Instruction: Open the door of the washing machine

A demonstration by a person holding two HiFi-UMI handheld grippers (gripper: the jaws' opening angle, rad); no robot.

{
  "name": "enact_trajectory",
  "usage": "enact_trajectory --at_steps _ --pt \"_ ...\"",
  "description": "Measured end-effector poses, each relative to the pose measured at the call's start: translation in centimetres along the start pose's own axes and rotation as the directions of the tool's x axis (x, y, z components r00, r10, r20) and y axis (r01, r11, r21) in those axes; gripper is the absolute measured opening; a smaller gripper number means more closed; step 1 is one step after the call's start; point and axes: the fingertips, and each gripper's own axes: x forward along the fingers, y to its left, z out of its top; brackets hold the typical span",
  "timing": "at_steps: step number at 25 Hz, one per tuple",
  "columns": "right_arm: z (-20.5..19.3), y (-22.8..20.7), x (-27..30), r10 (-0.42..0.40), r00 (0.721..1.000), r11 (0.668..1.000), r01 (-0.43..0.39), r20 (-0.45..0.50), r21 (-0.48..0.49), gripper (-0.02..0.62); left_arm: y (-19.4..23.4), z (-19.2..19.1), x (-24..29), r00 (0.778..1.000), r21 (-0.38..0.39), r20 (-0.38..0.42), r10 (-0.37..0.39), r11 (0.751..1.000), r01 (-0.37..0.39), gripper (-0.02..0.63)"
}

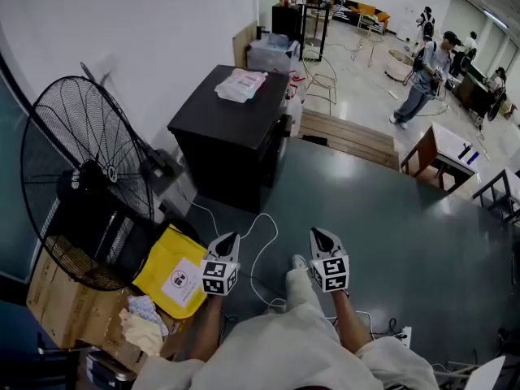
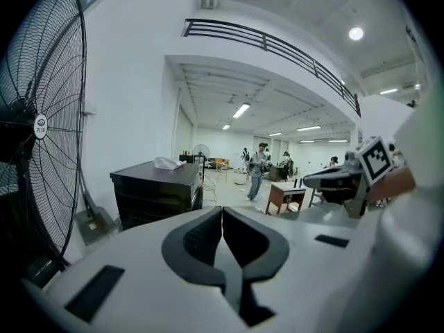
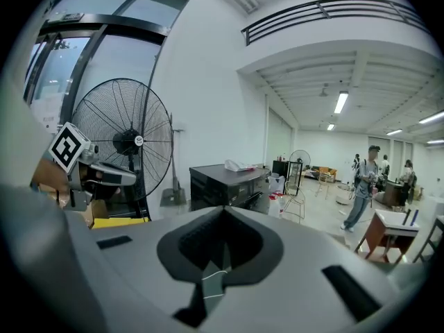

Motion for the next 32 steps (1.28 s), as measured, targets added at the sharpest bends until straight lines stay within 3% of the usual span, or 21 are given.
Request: enact_trajectory --at_steps 9,23,32 --pt "0.1 -3.4 5.7 0.032 0.999 0.999 -0.032 -0.006 0.005 -0.002 1.8 0.7 5.3 0.999 -0.012 -0.017 0.036 0.999 -0.036 0.009" --pt "3.6 -14.3 18.8 0.131 0.991 0.991 -0.132 -0.010 -0.014 -0.002 4.2 5.9 19.8 0.992 -0.028 -0.044 0.120 0.992 -0.121 0.009" --pt "2.5 -20.1 24.1 0.154 0.988 0.987 -0.153 -0.023 0.039 -0.002 3.8 8.0 27.1 0.988 -0.003 -0.079 0.130 0.991 -0.131 0.009"
